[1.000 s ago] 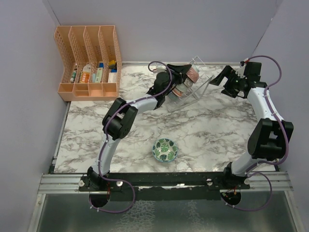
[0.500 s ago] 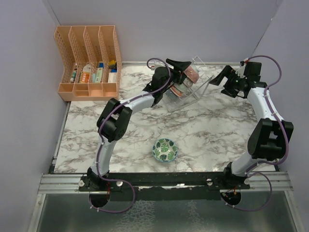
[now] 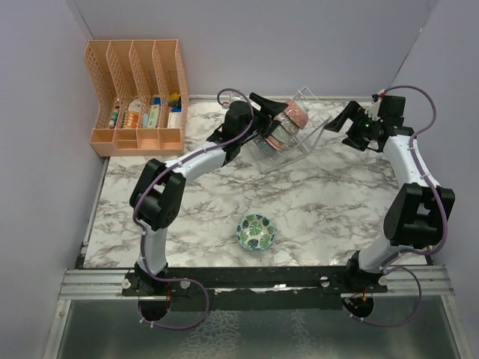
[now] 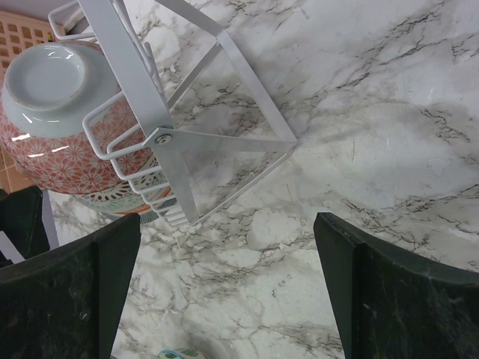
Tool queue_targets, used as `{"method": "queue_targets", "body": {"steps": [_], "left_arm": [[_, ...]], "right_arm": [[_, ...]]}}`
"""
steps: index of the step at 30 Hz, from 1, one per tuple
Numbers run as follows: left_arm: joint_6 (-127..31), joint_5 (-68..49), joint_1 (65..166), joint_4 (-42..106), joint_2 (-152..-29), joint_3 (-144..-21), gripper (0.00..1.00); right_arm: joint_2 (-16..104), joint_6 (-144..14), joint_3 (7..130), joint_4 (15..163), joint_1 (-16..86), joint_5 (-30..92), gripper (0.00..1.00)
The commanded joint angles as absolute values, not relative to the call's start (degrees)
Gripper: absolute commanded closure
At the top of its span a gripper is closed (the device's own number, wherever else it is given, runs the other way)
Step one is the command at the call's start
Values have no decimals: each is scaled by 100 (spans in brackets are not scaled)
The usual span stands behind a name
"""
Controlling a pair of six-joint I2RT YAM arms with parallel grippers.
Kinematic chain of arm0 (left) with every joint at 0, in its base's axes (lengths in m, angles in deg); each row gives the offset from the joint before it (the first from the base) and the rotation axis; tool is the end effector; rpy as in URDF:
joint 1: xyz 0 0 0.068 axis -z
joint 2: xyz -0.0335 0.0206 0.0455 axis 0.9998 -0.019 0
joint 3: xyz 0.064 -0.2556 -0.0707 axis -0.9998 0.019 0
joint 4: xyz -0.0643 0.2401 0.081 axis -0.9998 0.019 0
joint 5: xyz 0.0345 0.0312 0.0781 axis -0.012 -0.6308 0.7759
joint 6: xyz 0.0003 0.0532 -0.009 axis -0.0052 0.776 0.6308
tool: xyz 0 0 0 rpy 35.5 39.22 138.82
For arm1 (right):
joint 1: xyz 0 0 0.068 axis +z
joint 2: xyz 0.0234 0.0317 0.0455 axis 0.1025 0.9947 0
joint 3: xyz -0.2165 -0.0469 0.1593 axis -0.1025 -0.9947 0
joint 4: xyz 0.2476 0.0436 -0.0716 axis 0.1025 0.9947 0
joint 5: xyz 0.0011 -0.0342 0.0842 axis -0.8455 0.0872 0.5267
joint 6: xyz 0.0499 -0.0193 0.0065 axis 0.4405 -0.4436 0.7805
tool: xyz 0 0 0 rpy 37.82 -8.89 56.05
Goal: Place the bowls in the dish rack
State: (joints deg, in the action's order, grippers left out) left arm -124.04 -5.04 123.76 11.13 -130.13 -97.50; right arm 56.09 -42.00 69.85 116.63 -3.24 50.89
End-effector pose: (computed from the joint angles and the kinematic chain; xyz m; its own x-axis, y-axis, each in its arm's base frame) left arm 0.3956 -0.2784 0.2841 -0.6278 -0.7776 -0.0348 -0.0410 0.0777 -0.9961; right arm 0.3598 -0.0411 0.2909 -0.6940 0.5566 -0.4567 0.1840 0.7503 0.6349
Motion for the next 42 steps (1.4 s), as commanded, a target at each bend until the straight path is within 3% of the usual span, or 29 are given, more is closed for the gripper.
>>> {"method": "queue_targets", "body": {"steps": [1, 9, 16, 20, 24, 31, 42], "left_arm": [[-11503, -735, 12337, 1701, -12041, -9472, 23], [-9021, -1628, 12337, 3608, -10749, -9342, 2], [-7914, -2475, 12371, 4704, -9633, -8064, 1], [-6944, -1948, 12984, 6282, -9484, -8272, 1], [-6311, -816, 14342, 7399, -9738, -8454, 1], [-6115, 428, 16080, 7939, -10366, -8396, 8], [-5708, 514, 16337, 7023, -11066, -7788, 28]], "right_arm": [[5408, -4220, 7002, 11518, -373, 5208, 0], [5220, -4184, 6942, 11525, -378, 5255, 0], [5070, -4192, 6811, 11496, -378, 5244, 0], [5002, -4194, 6661, 11405, -378, 5292, 0], [4941, -4138, 6568, 11369, -377, 5341, 0], [4769, -4140, 6440, 11390, -374, 5330, 1], [4605, -4118, 6225, 11353, -370, 5332, 1]]}}
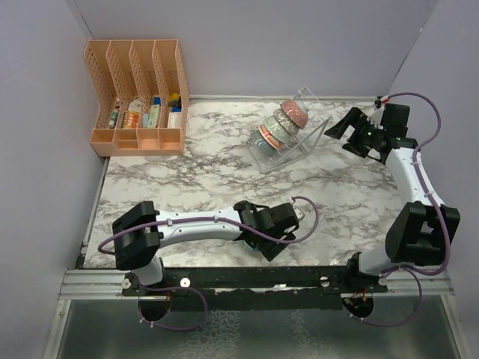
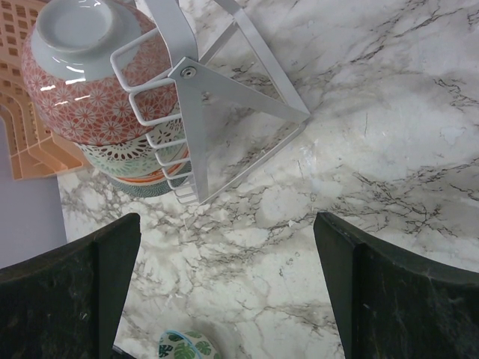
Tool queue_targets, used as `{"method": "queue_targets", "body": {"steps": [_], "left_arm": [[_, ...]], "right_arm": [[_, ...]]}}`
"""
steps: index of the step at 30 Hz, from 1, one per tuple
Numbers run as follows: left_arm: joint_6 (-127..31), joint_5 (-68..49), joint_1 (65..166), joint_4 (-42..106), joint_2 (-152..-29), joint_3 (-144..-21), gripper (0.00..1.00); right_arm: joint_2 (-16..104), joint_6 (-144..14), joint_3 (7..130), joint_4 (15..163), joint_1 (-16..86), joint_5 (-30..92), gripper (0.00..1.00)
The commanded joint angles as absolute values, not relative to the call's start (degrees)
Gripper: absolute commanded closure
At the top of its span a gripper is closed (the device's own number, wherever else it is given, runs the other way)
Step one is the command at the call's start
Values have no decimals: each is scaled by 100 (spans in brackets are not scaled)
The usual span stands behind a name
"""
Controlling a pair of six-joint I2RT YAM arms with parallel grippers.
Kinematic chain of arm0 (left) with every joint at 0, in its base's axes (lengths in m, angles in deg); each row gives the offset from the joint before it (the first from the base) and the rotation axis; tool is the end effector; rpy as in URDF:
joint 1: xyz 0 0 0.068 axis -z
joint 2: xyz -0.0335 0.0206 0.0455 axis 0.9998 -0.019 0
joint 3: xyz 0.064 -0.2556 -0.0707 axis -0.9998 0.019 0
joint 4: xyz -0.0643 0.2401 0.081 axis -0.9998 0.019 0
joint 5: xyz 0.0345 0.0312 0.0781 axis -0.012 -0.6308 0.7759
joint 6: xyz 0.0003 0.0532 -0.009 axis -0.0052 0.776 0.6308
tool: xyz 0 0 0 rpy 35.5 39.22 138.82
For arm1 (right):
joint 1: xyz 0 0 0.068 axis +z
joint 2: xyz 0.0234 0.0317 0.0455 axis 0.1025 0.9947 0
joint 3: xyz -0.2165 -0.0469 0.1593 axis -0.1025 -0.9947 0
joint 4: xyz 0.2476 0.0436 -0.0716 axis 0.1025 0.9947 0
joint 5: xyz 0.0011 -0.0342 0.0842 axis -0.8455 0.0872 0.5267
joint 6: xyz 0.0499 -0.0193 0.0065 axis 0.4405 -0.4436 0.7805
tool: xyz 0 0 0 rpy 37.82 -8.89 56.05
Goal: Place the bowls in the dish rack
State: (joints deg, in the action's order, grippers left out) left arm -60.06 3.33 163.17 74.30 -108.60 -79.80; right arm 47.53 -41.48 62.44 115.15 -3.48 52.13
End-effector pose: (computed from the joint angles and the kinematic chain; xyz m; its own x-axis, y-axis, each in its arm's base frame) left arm 0.0923 -0.3172 0.2346 -0.6053 0.6700 -0.4298 0.7721 0.6255 -0.1123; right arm 0.3241 -0.0361 0.2990 -0.6766 0.5588 -0.4795 0.1508 0.7425 0.6526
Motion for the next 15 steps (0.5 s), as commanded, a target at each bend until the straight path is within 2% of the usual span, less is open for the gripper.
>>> {"method": "queue_targets", "body": {"steps": [1, 6, 8, 10, 15], "left_arm": [[-5693, 484, 16342, 6971, -11119, -7737, 30], [-5619, 467, 16342, 6787, -11237, -7610, 32], [-5560, 491, 16344, 6773, -11237, -7619, 37], [-5511, 532, 16344, 6773, -11236, -7651, 48], [-5518, 513, 16344, 6709, -11392, -7572, 55]], "right_arm": [[4610, -4122, 6249, 11372, -371, 5334, 1], [4671, -4141, 6334, 11450, -372, 5320, 1], [4687, -4127, 6340, 11451, -370, 5306, 1], [4705, -4122, 6357, 11451, -367, 5301, 1], [4755, -4109, 6411, 11486, -377, 5265, 1]]}}
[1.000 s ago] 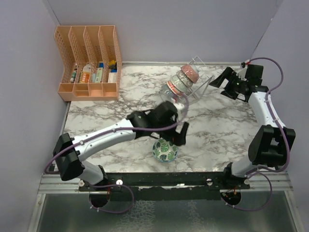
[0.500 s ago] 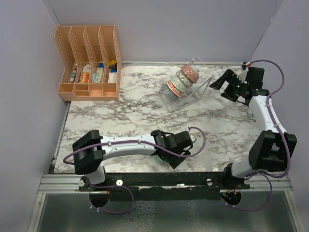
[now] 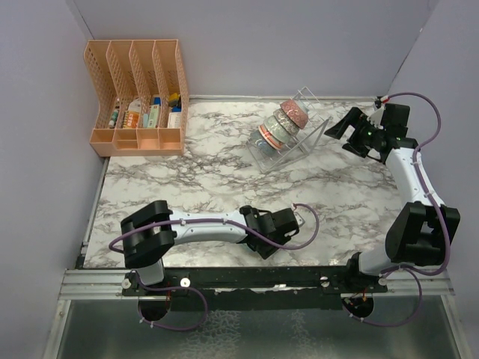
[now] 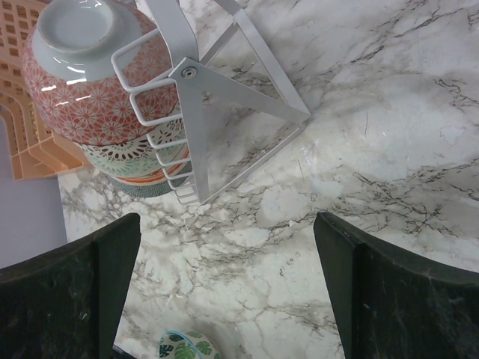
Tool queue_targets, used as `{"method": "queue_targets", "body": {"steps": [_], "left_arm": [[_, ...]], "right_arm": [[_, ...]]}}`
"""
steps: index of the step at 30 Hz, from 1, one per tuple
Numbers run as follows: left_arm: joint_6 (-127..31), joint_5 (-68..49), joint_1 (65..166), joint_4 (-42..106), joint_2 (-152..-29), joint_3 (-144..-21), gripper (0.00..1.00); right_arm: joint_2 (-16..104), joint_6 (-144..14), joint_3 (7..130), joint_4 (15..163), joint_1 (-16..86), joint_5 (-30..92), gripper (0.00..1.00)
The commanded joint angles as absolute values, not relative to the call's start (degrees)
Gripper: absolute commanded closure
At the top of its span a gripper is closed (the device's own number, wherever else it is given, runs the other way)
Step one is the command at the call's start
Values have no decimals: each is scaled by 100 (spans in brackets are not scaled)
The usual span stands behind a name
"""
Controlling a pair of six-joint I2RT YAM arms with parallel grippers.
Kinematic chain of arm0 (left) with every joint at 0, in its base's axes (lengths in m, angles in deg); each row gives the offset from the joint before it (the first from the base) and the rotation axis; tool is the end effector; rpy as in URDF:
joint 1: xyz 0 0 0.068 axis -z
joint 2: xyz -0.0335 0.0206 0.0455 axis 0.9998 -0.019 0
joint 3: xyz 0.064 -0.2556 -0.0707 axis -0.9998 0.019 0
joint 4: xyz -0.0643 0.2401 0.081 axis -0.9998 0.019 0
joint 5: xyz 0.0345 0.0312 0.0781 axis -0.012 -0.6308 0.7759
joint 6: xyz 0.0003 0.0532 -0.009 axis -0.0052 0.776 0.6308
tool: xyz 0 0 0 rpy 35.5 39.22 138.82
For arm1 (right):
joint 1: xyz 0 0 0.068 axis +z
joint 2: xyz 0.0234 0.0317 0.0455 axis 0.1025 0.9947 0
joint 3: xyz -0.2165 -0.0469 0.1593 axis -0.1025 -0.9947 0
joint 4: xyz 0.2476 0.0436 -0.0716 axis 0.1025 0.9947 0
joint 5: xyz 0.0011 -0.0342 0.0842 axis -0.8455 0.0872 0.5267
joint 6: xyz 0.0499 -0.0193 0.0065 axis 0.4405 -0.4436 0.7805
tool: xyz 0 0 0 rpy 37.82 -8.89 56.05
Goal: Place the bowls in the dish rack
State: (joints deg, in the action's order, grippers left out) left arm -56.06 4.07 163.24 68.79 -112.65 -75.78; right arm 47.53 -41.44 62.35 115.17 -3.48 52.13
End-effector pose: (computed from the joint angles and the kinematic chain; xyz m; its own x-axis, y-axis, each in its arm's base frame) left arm 0.0938 -0.3225 0.1965 -0.5533 0.7291 -0.4028 0.8100 0.5838 -0.0559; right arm 0.3239 -0.0361 0.2984 -0.6774 0.5595 -0.4775 0.1526 0.7419 0.6529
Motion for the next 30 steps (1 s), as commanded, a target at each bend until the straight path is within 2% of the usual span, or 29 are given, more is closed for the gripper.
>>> {"method": "queue_targets", "body": {"steps": [1, 4, 6, 7, 8, 12, 16, 24, 27, 30], "left_arm": [[-5525, 504, 16340, 6688, -11384, -7522, 57], [-5486, 505, 16342, 6642, -11361, -7386, 67], [-5447, 541, 16333, 6634, -11363, -7341, 85], [-5444, 582, 16331, 6645, -11355, -7356, 97], [-5430, 621, 16335, 6667, -11334, -7382, 100], [-5320, 835, 16300, 6854, -11142, -7757, 100], [-5262, 829, 16001, 7156, -11011, -8723, 100], [-5181, 347, 15203, 7472, -11658, -12322, 100], [-5595, -288, 14726, 6905, -11816, -12958, 100], [-6433, -1012, 14069, 5645, -11740, -12763, 100]], "right_arm": [[4758, -4113, 6415, 11484, -374, 5256, 1], [4769, -4122, 6411, 11495, -378, 5246, 1], [4779, -4122, 6406, 11491, -378, 5232, 1], [4785, -4122, 6399, 11488, -374, 5229, 1], [4781, -4114, 6399, 11487, -373, 5218, 1], [4805, -4075, 6440, 11487, -376, 5207, 1], [4804, -4003, 6447, 11459, -378, 5224, 2], [4734, -3921, 6446, 11437, -378, 5229, 2], [4705, -3912, 6402, 11459, -377, 5220, 2], [4678, -3850, 6236, 11421, -374, 5232, 2]]}}
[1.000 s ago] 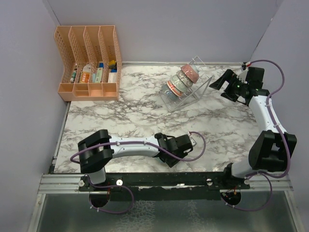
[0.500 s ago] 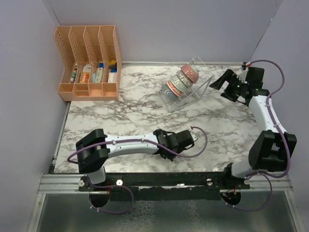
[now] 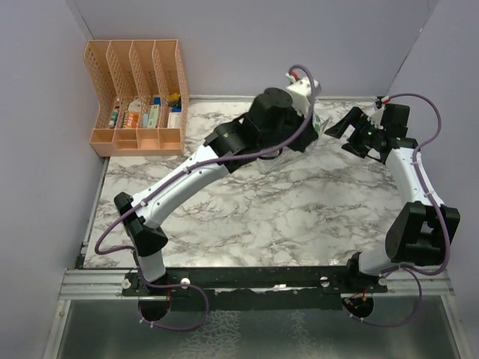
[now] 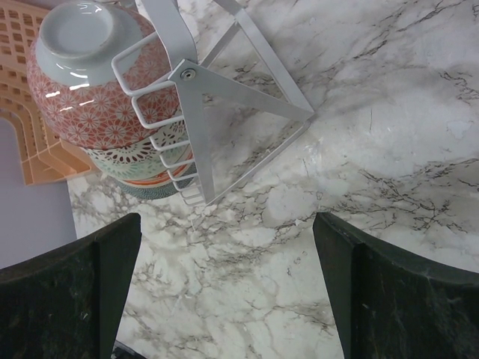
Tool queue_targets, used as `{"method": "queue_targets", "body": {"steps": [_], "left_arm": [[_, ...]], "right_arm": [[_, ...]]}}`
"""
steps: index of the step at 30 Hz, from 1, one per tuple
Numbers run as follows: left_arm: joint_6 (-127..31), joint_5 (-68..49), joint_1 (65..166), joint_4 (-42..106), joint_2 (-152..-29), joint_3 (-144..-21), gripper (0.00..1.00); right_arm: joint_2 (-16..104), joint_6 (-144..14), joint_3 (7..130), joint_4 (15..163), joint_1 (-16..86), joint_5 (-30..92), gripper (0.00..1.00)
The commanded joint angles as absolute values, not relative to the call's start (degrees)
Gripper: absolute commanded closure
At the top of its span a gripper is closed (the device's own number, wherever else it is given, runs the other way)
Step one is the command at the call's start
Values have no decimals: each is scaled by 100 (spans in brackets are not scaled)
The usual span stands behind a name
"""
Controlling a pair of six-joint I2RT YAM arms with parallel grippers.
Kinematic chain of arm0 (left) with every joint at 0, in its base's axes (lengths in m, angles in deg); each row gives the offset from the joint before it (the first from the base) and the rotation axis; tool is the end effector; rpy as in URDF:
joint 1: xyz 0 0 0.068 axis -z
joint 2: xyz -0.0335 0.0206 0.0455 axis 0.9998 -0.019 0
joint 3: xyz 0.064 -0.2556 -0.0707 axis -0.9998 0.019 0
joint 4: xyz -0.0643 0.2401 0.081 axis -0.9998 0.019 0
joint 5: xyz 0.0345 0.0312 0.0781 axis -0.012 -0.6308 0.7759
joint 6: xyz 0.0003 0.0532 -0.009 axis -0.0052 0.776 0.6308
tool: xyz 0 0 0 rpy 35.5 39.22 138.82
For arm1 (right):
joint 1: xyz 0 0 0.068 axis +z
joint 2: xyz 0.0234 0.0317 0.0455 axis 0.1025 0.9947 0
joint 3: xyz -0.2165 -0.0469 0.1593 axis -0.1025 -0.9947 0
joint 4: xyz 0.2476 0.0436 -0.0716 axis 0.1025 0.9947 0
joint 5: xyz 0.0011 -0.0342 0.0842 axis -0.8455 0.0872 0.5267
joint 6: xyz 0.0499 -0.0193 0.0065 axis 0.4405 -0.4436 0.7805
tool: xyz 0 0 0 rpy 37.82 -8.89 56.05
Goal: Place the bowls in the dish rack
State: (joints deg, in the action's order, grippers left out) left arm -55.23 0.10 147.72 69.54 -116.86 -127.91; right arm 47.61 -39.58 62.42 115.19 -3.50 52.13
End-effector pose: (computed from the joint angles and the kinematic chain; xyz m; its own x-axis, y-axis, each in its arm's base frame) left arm 0.2047 -0.3367 0.4612 -0.4358 0.0954 -0.8950 0.7437 0.5982 -0.2984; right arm 0.3242 -0.0362 0.2984 -0.6721 0.5836 -0.4557 0.1751 0.7233 0.6680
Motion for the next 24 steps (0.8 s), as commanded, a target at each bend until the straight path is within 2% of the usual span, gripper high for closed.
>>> {"method": "queue_targets", "body": {"steps": [1, 4, 11, 17, 24], "left_arm": [[-6848, -1289, 13818, 5055, -11691, -12538, 100], [-8145, -1843, 13167, 3213, -11679, -11895, 100], [-10308, -2109, 12510, 783, -12343, -11568, 100], [-11319, -1962, 12425, -67, -13275, -12515, 100], [-12190, -1303, 12433, -811, -13674, -12220, 100]], "right_arm": [[4666, -3811, 6160, 11367, -378, 5301, 2], [4595, -3684, 5901, 11132, -375, 5513, 1], [4501, -3700, 5694, 11065, -378, 5594, 1], [4414, -3659, 5411, 10962, -374, 5630, 0], [4531, -3703, 5427, 10936, -373, 5642, 0]]}}
